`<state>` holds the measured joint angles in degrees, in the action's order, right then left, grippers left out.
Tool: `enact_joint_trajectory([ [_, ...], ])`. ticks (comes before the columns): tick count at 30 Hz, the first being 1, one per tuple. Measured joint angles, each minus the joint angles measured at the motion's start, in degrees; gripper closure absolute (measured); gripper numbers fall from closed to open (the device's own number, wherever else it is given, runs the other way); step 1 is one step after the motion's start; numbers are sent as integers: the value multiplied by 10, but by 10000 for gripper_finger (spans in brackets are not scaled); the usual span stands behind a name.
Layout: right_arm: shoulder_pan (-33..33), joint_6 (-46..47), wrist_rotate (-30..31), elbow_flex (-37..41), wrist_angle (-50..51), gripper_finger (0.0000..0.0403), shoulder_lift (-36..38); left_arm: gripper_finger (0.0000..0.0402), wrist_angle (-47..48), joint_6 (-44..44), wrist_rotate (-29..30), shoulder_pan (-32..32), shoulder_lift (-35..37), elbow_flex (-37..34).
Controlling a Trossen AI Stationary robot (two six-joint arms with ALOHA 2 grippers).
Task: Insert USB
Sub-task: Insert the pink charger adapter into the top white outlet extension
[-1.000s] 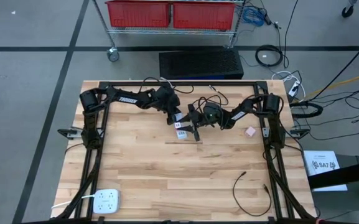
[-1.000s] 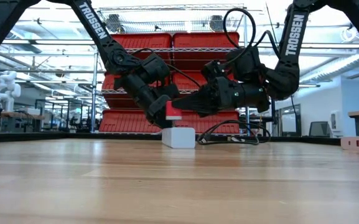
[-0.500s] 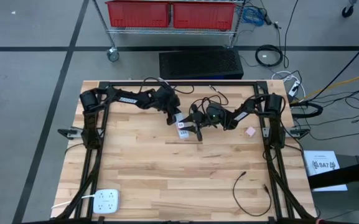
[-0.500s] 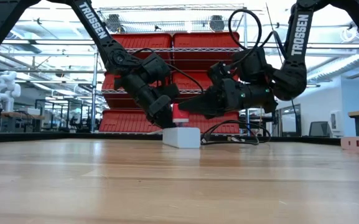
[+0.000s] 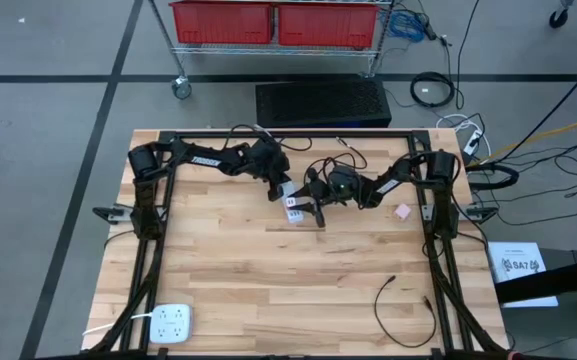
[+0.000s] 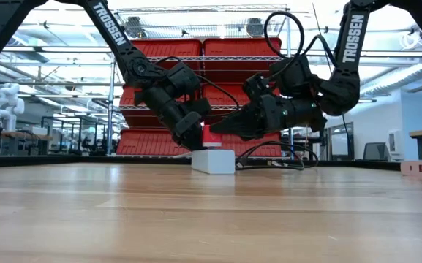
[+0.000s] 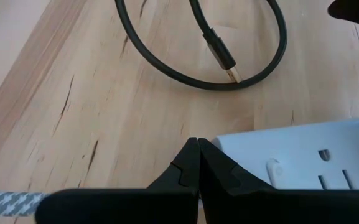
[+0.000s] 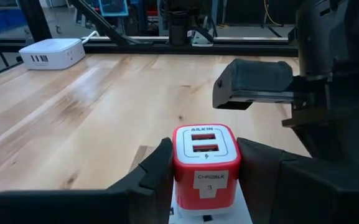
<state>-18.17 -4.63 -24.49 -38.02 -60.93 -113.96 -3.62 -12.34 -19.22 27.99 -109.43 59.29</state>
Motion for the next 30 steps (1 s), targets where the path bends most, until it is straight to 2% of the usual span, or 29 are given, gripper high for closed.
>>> enact_joint_trajectory([
  [12, -1, 25, 24, -1, 35, 285, 0, 400, -1, 0, 1, 0, 0, 0],
  [22, 3, 24, 29, -72, 181, 286, 1, 400, 1, -1, 5, 1, 1, 0],
  [30, 4, -3, 40, -77, 214, 286, 3, 400, 2, -1, 5, 1, 1, 0],
])
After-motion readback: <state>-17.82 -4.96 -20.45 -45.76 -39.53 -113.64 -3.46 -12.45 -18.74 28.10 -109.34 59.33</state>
